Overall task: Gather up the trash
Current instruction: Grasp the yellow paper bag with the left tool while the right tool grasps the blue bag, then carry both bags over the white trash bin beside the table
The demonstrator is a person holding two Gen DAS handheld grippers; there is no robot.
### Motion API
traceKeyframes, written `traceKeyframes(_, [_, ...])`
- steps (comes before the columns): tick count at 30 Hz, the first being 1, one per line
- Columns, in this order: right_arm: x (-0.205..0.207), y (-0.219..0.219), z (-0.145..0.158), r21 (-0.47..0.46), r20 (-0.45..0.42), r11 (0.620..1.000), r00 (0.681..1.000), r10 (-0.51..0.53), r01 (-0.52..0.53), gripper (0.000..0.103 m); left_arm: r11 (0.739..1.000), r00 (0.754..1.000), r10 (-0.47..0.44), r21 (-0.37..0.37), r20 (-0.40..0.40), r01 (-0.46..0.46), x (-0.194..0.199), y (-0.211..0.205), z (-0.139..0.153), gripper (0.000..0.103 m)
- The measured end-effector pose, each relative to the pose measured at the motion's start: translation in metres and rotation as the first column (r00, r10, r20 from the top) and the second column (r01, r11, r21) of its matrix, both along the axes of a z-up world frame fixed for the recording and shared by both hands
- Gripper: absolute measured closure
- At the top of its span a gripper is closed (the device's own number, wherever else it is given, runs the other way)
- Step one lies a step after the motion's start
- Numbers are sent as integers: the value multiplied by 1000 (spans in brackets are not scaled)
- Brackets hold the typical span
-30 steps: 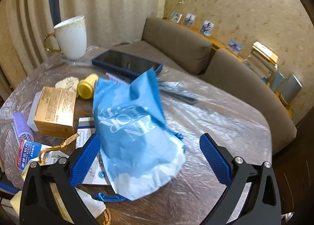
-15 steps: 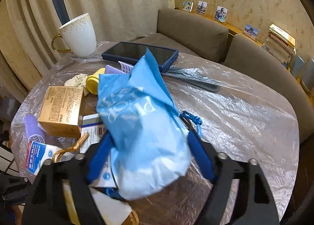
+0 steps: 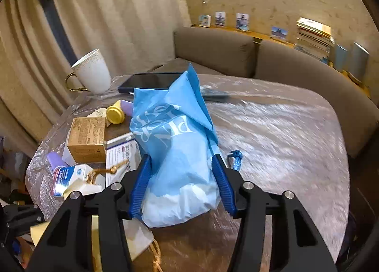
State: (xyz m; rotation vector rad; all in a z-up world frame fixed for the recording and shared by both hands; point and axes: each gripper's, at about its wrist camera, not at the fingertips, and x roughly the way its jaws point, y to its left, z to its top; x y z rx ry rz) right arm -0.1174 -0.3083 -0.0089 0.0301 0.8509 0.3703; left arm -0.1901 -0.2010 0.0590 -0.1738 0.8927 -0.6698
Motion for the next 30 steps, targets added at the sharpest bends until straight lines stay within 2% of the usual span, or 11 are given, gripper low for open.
traceKeyframes(2, [-10,-7,1,13,-11,999,999,-33,33,55,1000,1000,8,9,15,-8,0,3,4,37])
traceKeyframes(4, [-15,-9,2,-2,-7,999,999,-47,47,69,1000,999,11,17,32,-12,-2,5,7,37])
traceKeyframes(8, [-20,-7,-2,-53,-4,996,998,-70,70,67,999,999,5,41,39,-6,0,4,4,37])
traceKeyframes(10, [-17,-5,-2,-83,-7,992,996,-91,90,28,999,1000,7,40,30,-9,2,5,1,37])
traceKeyframes(12, [-14,1,-2,-97,17,991,996,-88,89,19,999,1000,9,40,26,-10,3,7,0,37])
traceKeyframes(17, [14,22,-25,-182,-51,980,995,-85,74,19,999,1000,25,42,8,-25,4,12,-9,37])
traceKeyframes(19, [21,22,-31,-148,-80,986,993,-83,71,19,999,1000,31,34,-2,-31,5,13,-12,37])
traceKeyframes(20, [21,19,-31,-123,-88,990,993,-83,72,22,999,999,33,35,-2,-33,5,14,-12,38])
traceKeyframes(22, [21,12,-28,-78,-93,994,992,-88,81,39,998,1000,31,47,4,-31,6,12,-12,40])
traceKeyframes(24, [18,6,-24,-64,-84,993,991,-102,97,45,998,1000,25,63,-7,-25,7,10,-16,45])
traceKeyframes(30, [-8,-6,-9,-55,-23,989,990,-142,141,50,994,1000,5,109,10,-6,5,0,-16,54])
